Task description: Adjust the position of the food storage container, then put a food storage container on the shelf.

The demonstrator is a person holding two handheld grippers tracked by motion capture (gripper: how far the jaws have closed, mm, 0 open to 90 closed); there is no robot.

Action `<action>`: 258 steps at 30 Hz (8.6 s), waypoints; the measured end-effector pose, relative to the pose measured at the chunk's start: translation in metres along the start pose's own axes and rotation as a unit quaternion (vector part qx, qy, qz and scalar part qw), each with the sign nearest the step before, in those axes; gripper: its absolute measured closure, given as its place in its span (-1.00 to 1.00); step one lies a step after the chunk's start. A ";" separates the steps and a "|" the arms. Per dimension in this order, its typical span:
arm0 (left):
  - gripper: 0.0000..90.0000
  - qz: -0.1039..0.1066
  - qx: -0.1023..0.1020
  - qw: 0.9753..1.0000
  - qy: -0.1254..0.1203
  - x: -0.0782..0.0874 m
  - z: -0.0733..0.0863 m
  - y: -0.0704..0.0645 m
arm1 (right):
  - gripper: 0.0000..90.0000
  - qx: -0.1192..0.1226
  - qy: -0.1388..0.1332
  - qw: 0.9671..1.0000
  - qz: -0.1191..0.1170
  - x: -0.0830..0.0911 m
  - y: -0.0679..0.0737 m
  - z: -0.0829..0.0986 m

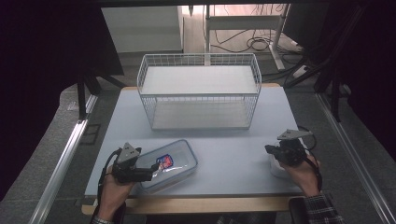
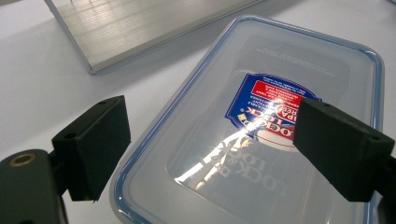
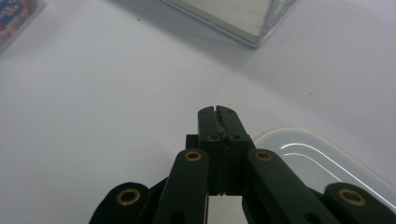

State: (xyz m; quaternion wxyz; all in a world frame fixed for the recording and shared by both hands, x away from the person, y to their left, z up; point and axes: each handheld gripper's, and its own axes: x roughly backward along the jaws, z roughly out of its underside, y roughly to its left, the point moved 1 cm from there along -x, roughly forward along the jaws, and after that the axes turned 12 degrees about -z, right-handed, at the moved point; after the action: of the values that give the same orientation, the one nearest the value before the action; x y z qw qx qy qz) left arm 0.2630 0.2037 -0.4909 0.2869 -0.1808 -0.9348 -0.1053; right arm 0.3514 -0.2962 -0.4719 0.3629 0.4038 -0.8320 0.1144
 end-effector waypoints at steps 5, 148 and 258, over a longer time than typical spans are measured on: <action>-0.77 0.007 0.002 1.000 -0.006 0.002 -0.001 0.001 | 0.98 -0.009 0.001 1.000 0.002 0.005 -0.003 0.003; -0.97 0.156 0.004 0.987 0.045 -0.072 -0.049 -0.029 | -0.90 0.009 -0.015 0.992 -0.123 -0.067 0.065 -0.043; 0.09 0.202 0.157 0.965 -0.060 -0.019 -0.195 0.055 | 0.18 -0.074 -0.154 0.965 -0.197 0.011 0.034 -0.206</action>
State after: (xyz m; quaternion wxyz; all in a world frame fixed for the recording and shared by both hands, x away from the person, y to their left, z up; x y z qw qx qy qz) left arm 0.3963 0.1900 -0.3377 0.2703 -0.3244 -0.8993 0.1141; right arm 0.4270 -0.1809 -0.3147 0.2747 0.5448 -0.7877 -0.0849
